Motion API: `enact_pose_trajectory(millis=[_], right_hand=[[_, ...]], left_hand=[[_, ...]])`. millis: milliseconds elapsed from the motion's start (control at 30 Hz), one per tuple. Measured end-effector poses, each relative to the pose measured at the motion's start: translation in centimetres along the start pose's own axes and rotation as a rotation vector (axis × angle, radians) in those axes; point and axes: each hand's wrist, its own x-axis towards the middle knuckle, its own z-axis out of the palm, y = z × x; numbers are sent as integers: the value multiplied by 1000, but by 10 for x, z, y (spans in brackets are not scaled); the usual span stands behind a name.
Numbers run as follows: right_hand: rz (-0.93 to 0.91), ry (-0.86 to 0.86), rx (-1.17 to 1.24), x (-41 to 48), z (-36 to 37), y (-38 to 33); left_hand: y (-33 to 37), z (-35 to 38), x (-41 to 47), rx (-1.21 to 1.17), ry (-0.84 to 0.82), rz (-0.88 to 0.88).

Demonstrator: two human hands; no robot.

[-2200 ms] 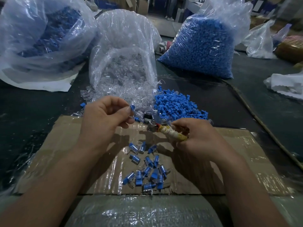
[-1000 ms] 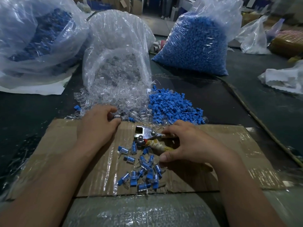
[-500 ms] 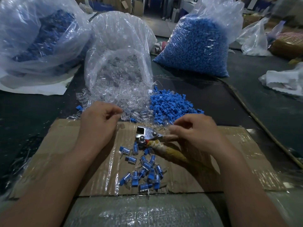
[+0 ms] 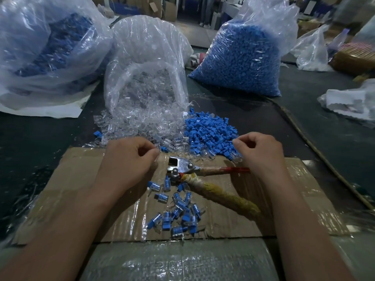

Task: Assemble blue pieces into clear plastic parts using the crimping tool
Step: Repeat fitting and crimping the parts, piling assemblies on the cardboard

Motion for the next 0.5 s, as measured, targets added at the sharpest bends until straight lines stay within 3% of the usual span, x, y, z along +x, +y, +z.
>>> enact_pose_trajectory(millis=[200, 500], right_hand=[[-25, -138, -285, -1, 11, 1], [-90, -172, -318, 0, 16, -4]], left_hand=[[4, -1, -3, -100, -35, -60], [4, 1, -2, -473, -74, -181]])
